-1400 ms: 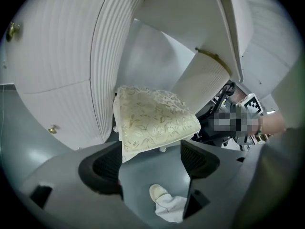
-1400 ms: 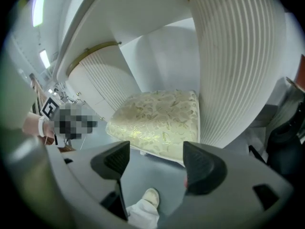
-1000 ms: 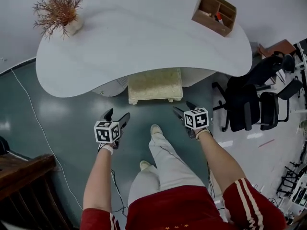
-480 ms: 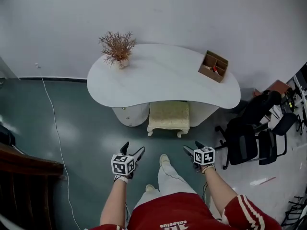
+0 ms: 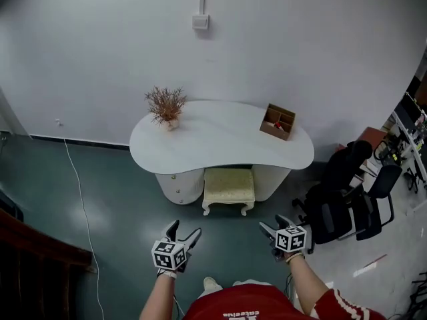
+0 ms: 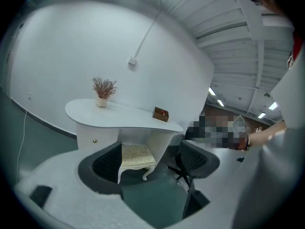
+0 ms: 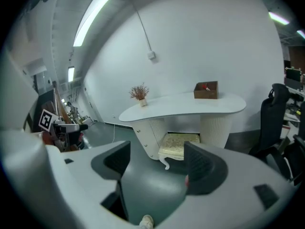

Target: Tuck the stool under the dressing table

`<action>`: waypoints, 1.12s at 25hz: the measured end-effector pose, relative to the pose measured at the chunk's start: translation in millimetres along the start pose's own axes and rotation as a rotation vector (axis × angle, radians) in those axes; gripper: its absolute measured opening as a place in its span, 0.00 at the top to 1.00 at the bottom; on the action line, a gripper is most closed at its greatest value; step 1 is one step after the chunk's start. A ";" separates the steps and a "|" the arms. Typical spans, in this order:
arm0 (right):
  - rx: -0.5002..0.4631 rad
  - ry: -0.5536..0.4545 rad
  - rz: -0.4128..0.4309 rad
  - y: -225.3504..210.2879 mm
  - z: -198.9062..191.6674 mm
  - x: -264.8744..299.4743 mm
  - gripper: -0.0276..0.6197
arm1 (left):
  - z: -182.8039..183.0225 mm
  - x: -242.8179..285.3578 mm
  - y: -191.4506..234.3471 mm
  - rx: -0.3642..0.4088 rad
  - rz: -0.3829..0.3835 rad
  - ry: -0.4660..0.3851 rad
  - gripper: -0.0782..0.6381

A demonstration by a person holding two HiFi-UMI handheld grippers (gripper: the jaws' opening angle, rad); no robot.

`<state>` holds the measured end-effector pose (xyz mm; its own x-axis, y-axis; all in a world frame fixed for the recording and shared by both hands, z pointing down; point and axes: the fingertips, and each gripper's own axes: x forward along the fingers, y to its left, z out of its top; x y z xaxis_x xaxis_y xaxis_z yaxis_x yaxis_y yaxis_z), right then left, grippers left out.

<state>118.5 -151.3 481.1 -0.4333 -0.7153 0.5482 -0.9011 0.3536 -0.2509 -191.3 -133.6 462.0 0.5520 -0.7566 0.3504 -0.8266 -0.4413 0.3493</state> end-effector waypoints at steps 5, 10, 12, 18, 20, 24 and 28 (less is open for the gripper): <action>-0.008 -0.083 0.020 7.0 27.8 -49.0 0.43 | 29.7 -34.9 -39.0 0.027 -0.050 -0.061 0.36; -0.054 -0.169 0.032 10.2 55.7 -109.2 0.43 | 64.3 -60.8 -88.0 0.091 -0.061 -0.148 0.36; -0.071 -0.217 0.037 14.5 69.1 -134.3 0.43 | 79.4 -70.1 -109.2 0.110 -0.071 -0.185 0.36; -0.103 -0.369 0.073 35.9 101.3 -210.6 0.43 | 122.0 -94.9 -182.2 0.217 -0.110 -0.286 0.36; -0.128 -0.400 0.081 43.9 107.4 -233.7 0.43 | 127.4 -100.6 -204.4 0.235 -0.127 -0.311 0.36; -0.177 -0.455 0.068 51.7 113.7 -275.9 0.42 | 129.8 -110.8 -241.3 0.250 -0.133 -0.339 0.36; -0.200 -0.498 0.078 62.6 109.1 -312.9 0.42 | 127.9 -134.1 -278.1 0.290 -0.114 -0.370 0.36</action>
<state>196.1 28.9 206.8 -0.4970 -0.8643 0.0774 -0.8667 0.4901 -0.0928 -49.5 28.9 206.7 0.6085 -0.7931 -0.0270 -0.7885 -0.6081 0.0920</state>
